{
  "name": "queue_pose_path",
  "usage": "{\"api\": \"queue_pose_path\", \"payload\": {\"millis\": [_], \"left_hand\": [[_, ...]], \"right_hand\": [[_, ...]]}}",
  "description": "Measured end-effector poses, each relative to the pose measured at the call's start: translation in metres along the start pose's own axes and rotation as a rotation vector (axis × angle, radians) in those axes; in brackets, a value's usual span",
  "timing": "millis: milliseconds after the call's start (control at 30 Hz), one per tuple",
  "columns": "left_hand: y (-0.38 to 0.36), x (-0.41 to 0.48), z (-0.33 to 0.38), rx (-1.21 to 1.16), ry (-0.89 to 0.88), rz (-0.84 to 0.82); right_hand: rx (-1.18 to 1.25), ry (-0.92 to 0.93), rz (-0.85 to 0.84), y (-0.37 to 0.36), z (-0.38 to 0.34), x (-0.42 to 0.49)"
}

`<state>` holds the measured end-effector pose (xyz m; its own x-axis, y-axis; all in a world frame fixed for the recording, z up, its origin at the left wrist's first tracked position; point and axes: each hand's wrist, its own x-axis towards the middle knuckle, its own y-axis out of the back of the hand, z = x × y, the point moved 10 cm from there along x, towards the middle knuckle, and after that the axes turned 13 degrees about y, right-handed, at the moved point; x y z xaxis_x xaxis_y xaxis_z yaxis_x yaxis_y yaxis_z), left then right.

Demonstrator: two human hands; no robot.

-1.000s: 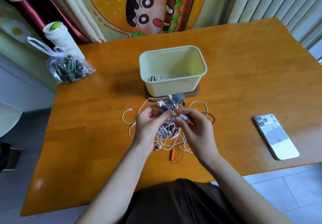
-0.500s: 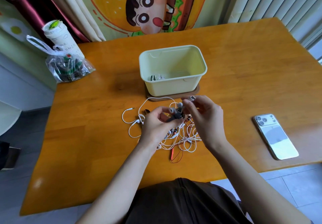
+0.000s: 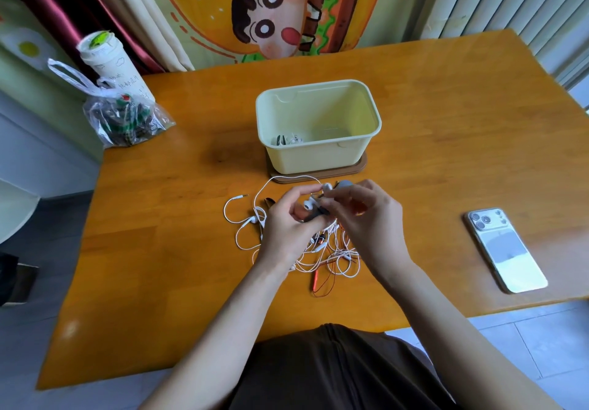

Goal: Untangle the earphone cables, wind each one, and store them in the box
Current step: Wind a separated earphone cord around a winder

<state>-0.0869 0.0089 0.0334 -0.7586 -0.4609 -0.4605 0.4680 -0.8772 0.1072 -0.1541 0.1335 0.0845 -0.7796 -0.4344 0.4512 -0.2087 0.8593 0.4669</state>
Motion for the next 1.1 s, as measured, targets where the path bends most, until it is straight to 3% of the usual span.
{"api": "queue_pose_path", "payload": {"millis": [267, 567, 933, 1100], "left_hand": [[0.006, -0.002, 0.0, -0.106, 0.023, 0.027], [0.013, -0.007, 0.021, 0.125, -0.209, 0.143], [0.004, -0.004, 0.009, 0.049, -0.081, 0.047], [-0.002, -0.003, -0.005, -0.134, 0.067, -0.07]], "right_hand": [[-0.021, 0.026, -0.017, 0.001, -0.006, -0.017], [0.009, 0.029, 0.04, 0.007, -0.008, -0.018], [0.011, 0.046, 0.051, 0.007, -0.008, -0.019], [-0.001, 0.081, 0.046, 0.007, -0.01, -0.02]]}}
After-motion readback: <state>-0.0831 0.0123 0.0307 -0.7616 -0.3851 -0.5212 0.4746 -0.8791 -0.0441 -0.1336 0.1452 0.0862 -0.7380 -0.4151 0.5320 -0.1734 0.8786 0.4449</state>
